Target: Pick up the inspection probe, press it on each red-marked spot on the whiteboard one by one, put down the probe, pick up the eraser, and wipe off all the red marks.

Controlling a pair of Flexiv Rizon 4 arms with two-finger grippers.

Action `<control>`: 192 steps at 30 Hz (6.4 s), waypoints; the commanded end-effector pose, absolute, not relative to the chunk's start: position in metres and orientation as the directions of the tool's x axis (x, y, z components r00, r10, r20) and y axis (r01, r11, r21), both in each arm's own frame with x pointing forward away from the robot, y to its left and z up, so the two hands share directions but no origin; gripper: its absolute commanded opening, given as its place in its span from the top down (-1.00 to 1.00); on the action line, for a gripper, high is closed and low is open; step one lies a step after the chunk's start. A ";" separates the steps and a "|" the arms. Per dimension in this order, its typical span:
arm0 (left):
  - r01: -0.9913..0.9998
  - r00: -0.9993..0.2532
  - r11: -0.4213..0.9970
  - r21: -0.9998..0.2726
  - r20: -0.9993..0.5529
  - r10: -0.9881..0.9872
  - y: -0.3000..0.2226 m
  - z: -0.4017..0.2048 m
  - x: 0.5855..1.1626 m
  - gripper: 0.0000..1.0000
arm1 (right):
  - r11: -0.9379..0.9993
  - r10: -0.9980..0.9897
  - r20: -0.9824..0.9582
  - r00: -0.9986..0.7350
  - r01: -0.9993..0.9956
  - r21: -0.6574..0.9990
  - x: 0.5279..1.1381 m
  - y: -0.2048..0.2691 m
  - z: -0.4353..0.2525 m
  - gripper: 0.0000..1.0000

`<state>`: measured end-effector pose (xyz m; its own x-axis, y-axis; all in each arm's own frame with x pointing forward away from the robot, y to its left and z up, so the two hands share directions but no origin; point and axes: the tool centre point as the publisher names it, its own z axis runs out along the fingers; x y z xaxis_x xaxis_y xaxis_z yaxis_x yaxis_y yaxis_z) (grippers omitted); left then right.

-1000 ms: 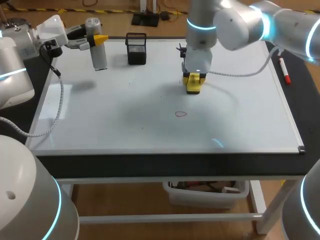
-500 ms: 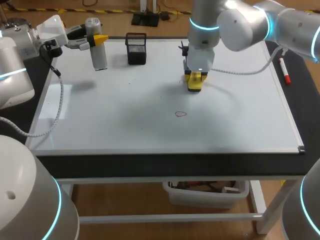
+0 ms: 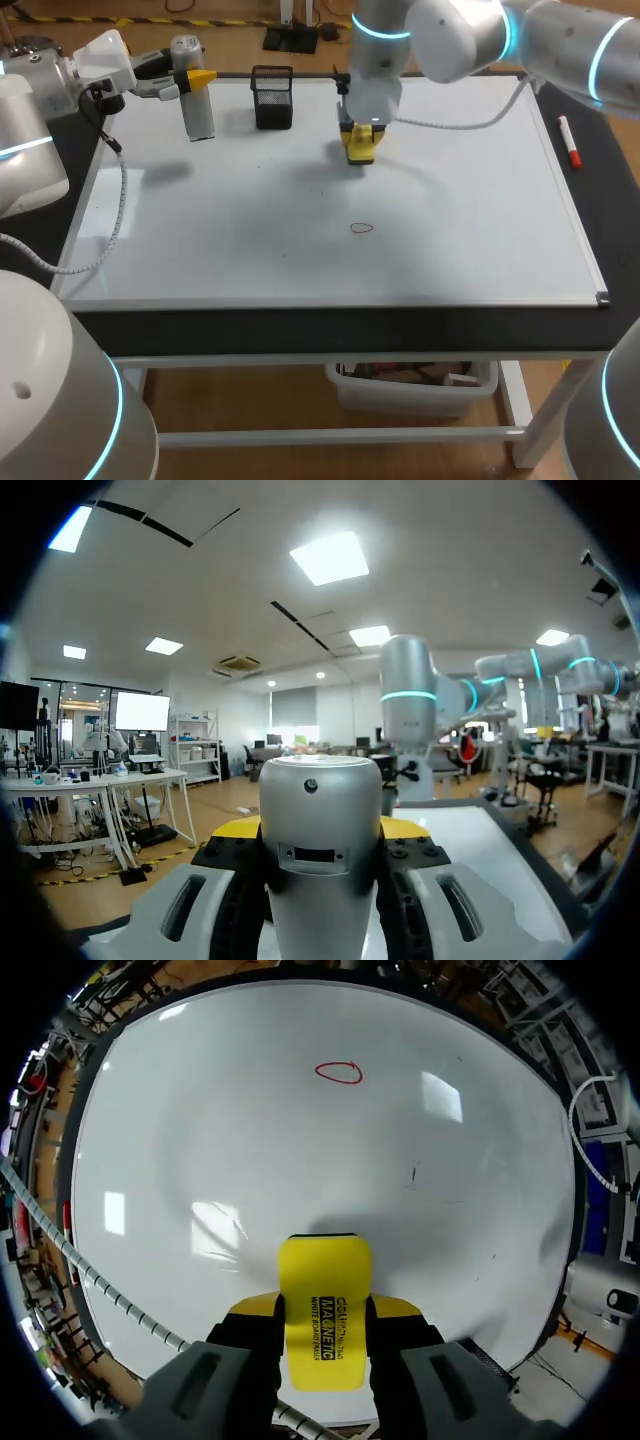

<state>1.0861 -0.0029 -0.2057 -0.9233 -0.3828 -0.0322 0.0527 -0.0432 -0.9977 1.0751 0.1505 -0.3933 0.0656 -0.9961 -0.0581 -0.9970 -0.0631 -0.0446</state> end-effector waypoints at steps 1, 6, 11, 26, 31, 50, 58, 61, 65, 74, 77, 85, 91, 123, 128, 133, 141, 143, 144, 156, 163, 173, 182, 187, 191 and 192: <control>0.056 -0.923 -0.045 -0.997 -0.035 -0.383 -0.003 -0.206 1.086 1.00 | -0.070 -0.996 -0.051 0.072 -0.997 -0.028 1.083 0.162 -0.405 1.00; 0.056 -0.923 -0.045 -0.997 -0.035 -0.383 -0.003 -0.206 1.086 1.00 | -0.083 -0.995 -0.056 0.085 -0.996 -0.027 1.078 0.166 -0.410 1.00; 0.056 -0.923 -0.045 -0.997 -0.035 -0.383 -0.003 -0.206 1.086 1.00 | -0.088 -0.995 -0.054 0.089 -0.996 -0.018 1.074 0.165 -0.418 1.00; 0.056 -0.923 -0.045 -0.997 -0.035 -0.383 -0.003 -0.206 1.086 1.00 | -0.065 -0.998 -0.026 0.065 -0.998 -0.012 1.068 0.143 -0.424 1.00; 0.056 -0.923 -0.045 -0.997 -0.035 -0.383 -0.003 -0.206 1.086 1.00 | -0.051 -0.999 -0.017 0.051 -0.999 -0.010 1.066 0.132 -0.426 1.00; 0.056 -0.923 -0.045 -0.997 -0.035 -0.383 -0.003 -0.206 1.086 1.00 | 0.007 -1.000 0.004 -0.007 -1.000 -0.009 1.061 0.101 -0.425 1.00; 0.056 -0.923 -0.045 -0.997 -0.035 -0.383 -0.003 -0.206 1.086 1.00 | 0.000 -1.000 0.024 -0.001 -0.999 -0.033 1.062 0.092 -0.411 1.00; 0.056 -0.923 -0.045 -0.997 -0.035 -0.383 -0.003 -0.206 1.086 1.00 | -0.006 -0.999 0.040 0.005 -1.000 -0.028 1.062 0.085 -0.400 1.00; 0.056 -0.923 -0.045 -0.997 -0.035 -0.383 -0.003 -0.206 1.086 1.00 | 0.023 -0.999 0.029 -0.025 -0.999 -0.039 1.063 0.072 -0.388 1.00; 0.056 -0.923 -0.045 -0.997 -0.035 -0.383 -0.003 -0.206 1.086 1.00 | 0.101 -0.995 0.006 -0.101 -0.993 -0.065 1.057 0.033 -0.370 1.00; 0.056 -0.923 -0.045 -0.997 -0.035 -0.383 -0.003 -0.206 1.086 1.00 | 0.133 -0.991 0.003 -0.134 -0.988 -0.075 1.056 0.017 -0.366 1.00; 0.056 -0.923 -0.045 -0.997 -0.035 -0.383 -0.003 -0.206 1.086 1.00 | 0.217 -0.976 0.007 -0.219 -0.972 -0.092 1.045 -0.025 -0.358 1.00; 0.056 -0.923 -0.045 -0.997 -0.035 -0.383 -0.003 -0.206 1.086 1.00 | 0.275 -0.961 0.006 -0.277 -0.957 -0.091 1.035 -0.052 -0.357 1.00; 0.059 -0.928 -0.042 -0.997 -0.039 -0.369 -0.008 -0.205 1.081 1.00 | 0.389 -0.921 -0.005 -0.390 -0.918 -0.072 1.020 -0.094 -0.354 1.00; 0.070 -0.958 -0.030 -0.997 -0.059 -0.280 -0.037 -0.205 1.049 1.00 | 0.389 -0.921 -0.005 -0.390 -0.918 -0.072 1.020 -0.094 -0.354 1.00; 0.062 -0.985 -0.027 -0.998 -0.057 -0.165 -0.072 -0.210 1.015 1.00 | 0.389 -0.921 -0.005 -0.390 -0.918 -0.072 1.020 -0.094 -0.354 1.00; 0.044 -0.999 -0.043 -0.998 -0.044 0.010 -0.123 -0.213 0.960 1.00 | 0.389 -0.921 -0.005 -0.390 -0.918 -0.072 1.020 -0.094 -0.354 1.00; 0.043 -0.998 -0.045 -0.998 -0.045 0.049 -0.133 -0.213 0.948 1.00 | 0.389 -0.921 -0.005 -0.390 -0.918 -0.072 1.020 -0.094 -0.354 1.00; 0.036 -0.997 -0.057 -0.998 -0.040 0.066 -0.139 -0.213 0.942 1.00 | 0.389 -0.921 -0.005 -0.390 -0.918 -0.072 1.020 -0.094 -0.354 1.00; -0.019 -0.947 -0.076 -0.997 -0.006 0.320 -0.201 -0.219 0.892 1.00 | 0.389 -0.921 -0.005 -0.390 -0.918 -0.072 1.020 -0.094 -0.354 1.00; -0.041 -0.901 -0.079 -0.996 0.003 0.434 -0.240 -0.227 0.878 1.00 | 0.389 -0.921 -0.005 -0.390 -0.918 -0.072 1.020 -0.094 -0.354 1.00; -0.071 -0.851 -0.091 -0.993 0.013 0.526 -0.275 -0.237 0.865 1.00 | 0.389 -0.921 -0.005 -0.390 -0.918 -0.072 1.020 -0.094 -0.354 1.00; -0.077 -0.851 -0.094 -0.993 0.017 0.526 -0.282 -0.245 0.868 1.00 | 0.389 -0.921 -0.005 -0.390 -0.918 -0.072 1.020 -0.094 -0.354 1.00; -0.078 -0.852 -0.095 -0.992 0.017 0.524 -0.286 -0.249 0.870 1.00 | 0.389 -0.921 -0.005 -0.390 -0.918 -0.072 1.020 -0.094 -0.354 1.00; -0.083 -0.851 -0.100 -0.992 0.018 0.525 -0.288 -0.250 0.871 1.00 | 0.389 -0.921 -0.005 -0.390 -0.918 -0.072 1.020 -0.094 -0.354 1.00; -0.084 -0.851 -0.100 -0.991 0.019 0.525 -0.289 -0.250 0.871 1.00 | 0.389 -0.921 -0.005 -0.390 -0.918 -0.072 1.020 -0.094 -0.354 1.00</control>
